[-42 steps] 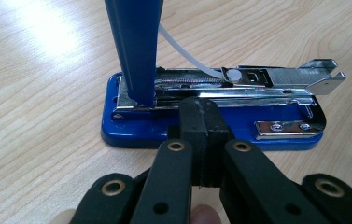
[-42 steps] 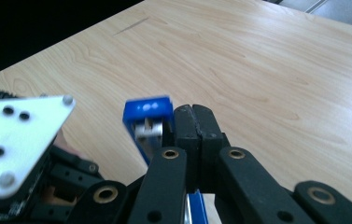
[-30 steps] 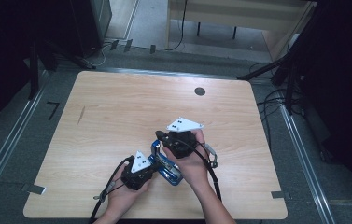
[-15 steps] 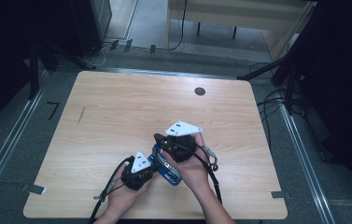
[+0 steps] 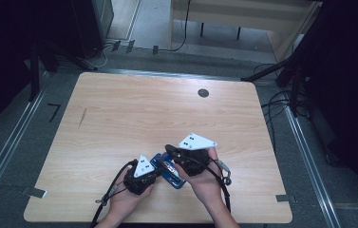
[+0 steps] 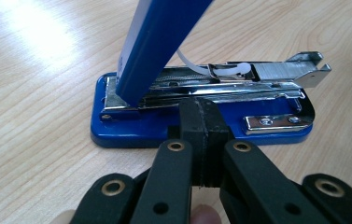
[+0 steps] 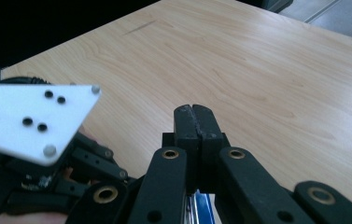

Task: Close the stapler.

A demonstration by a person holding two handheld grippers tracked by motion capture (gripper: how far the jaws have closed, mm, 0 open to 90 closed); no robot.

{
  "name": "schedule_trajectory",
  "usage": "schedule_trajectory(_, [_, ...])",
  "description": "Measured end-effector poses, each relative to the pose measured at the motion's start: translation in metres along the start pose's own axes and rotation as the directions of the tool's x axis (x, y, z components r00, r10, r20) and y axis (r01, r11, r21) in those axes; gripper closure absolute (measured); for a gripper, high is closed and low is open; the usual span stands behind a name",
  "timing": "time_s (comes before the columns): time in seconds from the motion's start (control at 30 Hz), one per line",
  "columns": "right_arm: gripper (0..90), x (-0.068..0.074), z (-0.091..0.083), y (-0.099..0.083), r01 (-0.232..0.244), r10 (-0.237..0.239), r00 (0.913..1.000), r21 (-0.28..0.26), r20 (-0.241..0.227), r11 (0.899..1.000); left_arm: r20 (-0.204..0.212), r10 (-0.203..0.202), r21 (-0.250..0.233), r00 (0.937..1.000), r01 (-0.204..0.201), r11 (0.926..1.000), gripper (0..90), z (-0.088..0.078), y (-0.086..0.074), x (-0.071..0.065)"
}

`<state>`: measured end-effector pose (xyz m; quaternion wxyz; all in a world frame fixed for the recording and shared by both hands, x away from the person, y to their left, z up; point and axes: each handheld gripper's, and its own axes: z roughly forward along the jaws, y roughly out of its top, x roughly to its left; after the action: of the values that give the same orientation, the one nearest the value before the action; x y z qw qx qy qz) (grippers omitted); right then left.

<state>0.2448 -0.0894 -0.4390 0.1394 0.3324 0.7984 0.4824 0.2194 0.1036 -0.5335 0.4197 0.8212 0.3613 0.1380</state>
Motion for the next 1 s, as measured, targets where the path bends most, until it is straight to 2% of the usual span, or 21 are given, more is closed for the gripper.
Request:
schedule_trajectory(0.37, [90.0, -0.004, -0.013, -0.032, -0.020, 0.020, 0.9995, 0.013, 0.023, 1.000, 0.005, 0.022, 0.008, 0.9997, -0.022, 0.9997, 90.0, 0.000, 0.000, -0.002])
schedule_trajectory(0.53, [90.0, -0.003, -0.017, -0.048, -0.031, 0.030, 0.9991, 0.025, 0.029, 0.999, 0.028, 0.012, 0.017, 0.9995, -0.013, 0.9998, 90.0, -0.001, -0.001, -0.002])
schedule_trajectory(0.77, [90.0, -0.003, -0.019, -0.067, -0.048, 0.047, 0.9984, 0.039, 0.031, 0.998, 0.029, 0.021, 0.018, 0.9994, -0.022, 0.9996, 90.0, 0.000, -0.001, -0.002])
schedule_trajectory(0.87, [90.0, -0.002, -0.017, -0.073, -0.050, 0.049, 0.9982, 0.057, 0.034, 0.997, 0.028, 0.025, 0.021, 0.9993, -0.026, 0.9994, 90.0, -0.001, -0.001, -0.002])
schedule_trajectory(0.93, [90.0, 0.000, -0.018, -0.076, -0.053, 0.052, 0.9982, 0.044, 0.029, 0.998, 0.027, 0.027, 0.022, 0.9993, -0.028, 0.9994, 90.0, -0.001, -0.001, -0.002])
schedule_trajectory(1.0, [90.0, 0.002, -0.019, -0.077, -0.047, 0.044, 0.9978, 0.047, 0.048, 0.998, 0.028, 0.026, 0.020, 0.9993, -0.027, 0.9994, 90.0, -0.001, -0.001, -0.002])
